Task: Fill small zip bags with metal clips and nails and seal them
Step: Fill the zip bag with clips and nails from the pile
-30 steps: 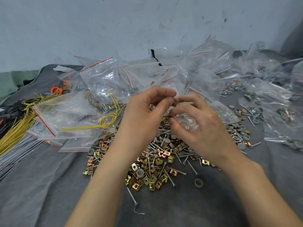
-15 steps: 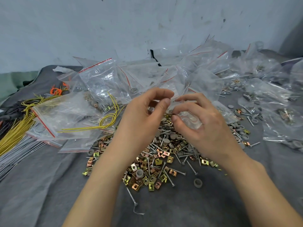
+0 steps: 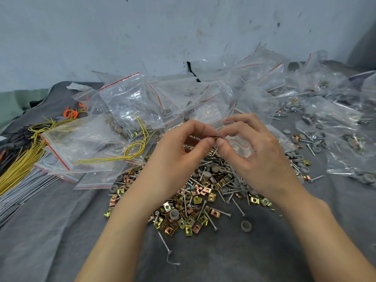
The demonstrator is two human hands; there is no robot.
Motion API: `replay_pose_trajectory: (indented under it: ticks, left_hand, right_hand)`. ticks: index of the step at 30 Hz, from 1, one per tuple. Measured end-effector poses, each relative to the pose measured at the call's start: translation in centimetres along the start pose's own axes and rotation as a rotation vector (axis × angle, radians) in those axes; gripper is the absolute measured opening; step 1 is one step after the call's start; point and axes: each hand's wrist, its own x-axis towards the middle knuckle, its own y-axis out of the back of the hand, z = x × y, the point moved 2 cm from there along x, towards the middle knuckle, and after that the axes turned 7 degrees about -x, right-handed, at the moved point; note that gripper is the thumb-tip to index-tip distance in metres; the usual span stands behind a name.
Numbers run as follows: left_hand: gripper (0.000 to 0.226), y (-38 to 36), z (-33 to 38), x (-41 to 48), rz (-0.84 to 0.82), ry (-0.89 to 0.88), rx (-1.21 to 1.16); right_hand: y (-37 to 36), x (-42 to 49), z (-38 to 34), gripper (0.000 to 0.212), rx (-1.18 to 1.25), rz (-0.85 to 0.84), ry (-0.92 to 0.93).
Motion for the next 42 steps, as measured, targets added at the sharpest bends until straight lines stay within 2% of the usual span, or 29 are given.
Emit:
replay_pose_trajectory:
  ticks: [3, 7, 11, 13, 19, 27, 38, 42]
  left_hand:
    - [0.014, 0.3, 0.1, 0.0, 0.038, 0.002, -0.062]
    - [0.017, 1.0, 0.4, 0.2, 0.117, -0.019, -0.073]
    - [0.017, 1.1, 0.9, 0.2, 0.14, -0.039, -0.058]
    - [0.017, 1.1, 1.1, 0.2, 0.147, -0.05, -0.046]
    - [0.017, 0.9, 1.3, 0.2, 0.144, -0.059, -0.028]
    - [0.013, 0.9, 1.4, 0.5, 0.175, -0.06, -0.006]
    - [0.019, -0.8, 1.3, 1.2, 0.11, -0.137, 0.207]
    - [0.018, -0.2, 0.9, 1.1, 0.152, -0.125, 0.199]
  right_hand:
    - [0.1, 0.0, 0.0, 0.021, 0.016, -0.018, -0.012]
    - [-0.2, -0.4, 0.2, 0.049, 0.053, -0.074, -0.088]
    - [-0.6, -0.5, 0.4, 0.086, 0.072, -0.098, -0.07]
    - [-0.9, -0.6, 0.7, 0.095, 0.07, -0.114, -0.073]
    - [-1.2, -1.0, 1.3, 0.095, 0.004, -0.165, -0.108]
    - [-0.7, -1.0, 1.2, 0.09, 0.03, -0.135, -0.112]
    - [-0.9, -0.8, 1.3, 0.093, 0.023, -0.133, -0.077]
    - [-1.0, -0.7, 1.6, 0.091, 0.02, -0.122, -0.075]
